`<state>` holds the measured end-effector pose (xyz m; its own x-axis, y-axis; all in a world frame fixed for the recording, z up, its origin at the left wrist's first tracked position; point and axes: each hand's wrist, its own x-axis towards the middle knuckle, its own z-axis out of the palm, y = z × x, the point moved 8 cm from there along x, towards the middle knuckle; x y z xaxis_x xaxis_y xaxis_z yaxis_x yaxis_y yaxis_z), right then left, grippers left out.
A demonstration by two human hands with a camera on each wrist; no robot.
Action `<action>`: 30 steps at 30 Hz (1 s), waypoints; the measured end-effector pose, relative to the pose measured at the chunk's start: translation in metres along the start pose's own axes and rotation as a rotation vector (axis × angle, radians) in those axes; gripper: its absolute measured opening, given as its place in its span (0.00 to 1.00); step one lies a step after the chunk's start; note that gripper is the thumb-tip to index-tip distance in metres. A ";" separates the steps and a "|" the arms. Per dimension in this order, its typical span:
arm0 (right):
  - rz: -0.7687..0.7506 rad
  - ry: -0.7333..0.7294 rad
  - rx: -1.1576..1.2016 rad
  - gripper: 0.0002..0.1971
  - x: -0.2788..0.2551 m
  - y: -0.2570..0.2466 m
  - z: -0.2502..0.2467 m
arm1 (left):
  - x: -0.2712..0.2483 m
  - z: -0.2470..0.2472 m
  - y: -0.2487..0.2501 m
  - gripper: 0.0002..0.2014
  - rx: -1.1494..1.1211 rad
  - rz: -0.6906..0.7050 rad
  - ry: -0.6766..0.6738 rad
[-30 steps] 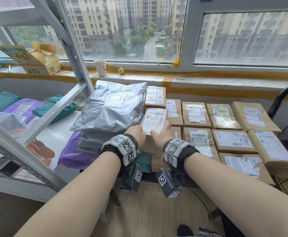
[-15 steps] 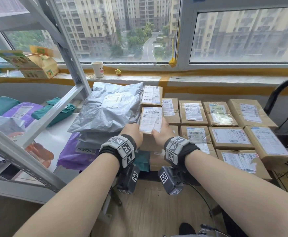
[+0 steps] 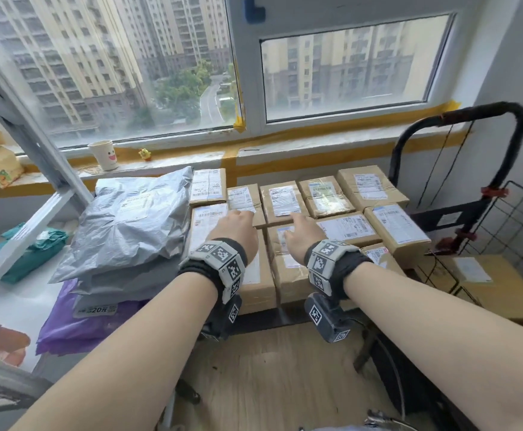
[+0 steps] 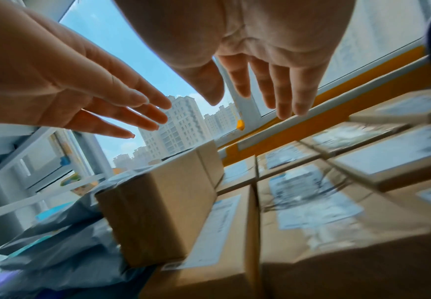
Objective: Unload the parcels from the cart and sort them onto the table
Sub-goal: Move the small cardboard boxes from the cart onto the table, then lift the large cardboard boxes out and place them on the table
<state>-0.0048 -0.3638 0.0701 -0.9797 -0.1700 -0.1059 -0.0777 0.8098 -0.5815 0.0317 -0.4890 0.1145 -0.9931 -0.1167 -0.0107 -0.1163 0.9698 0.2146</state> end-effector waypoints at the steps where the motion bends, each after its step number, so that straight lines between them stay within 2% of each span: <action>1: 0.013 0.008 -0.015 0.21 -0.001 0.011 -0.010 | 0.000 0.002 0.015 0.19 0.010 0.027 -0.012; 8: 0.135 0.109 -0.064 0.16 -0.024 0.116 -0.094 | 0.002 0.022 0.143 0.18 0.022 0.203 -0.049; 16: 0.331 0.206 -0.142 0.18 -0.102 0.284 -0.205 | -0.020 0.070 0.325 0.19 0.059 0.374 -0.096; 20: 0.420 0.243 -0.174 0.18 -0.138 0.356 -0.251 | -0.039 0.096 0.405 0.18 -0.011 0.420 -0.124; 25: 0.507 0.236 -0.187 0.21 -0.158 0.420 -0.279 | -0.049 0.127 0.464 0.18 -0.024 0.456 -0.222; 30: 0.553 0.214 -0.193 0.21 -0.144 0.459 -0.290 | -0.030 0.151 0.492 0.19 0.002 0.463 -0.288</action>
<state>0.0476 0.1950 0.0521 -0.8984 0.4034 -0.1735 0.4390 0.8363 -0.3286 0.0017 0.0239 0.0730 -0.9044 0.3854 -0.1829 0.3340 0.9064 0.2585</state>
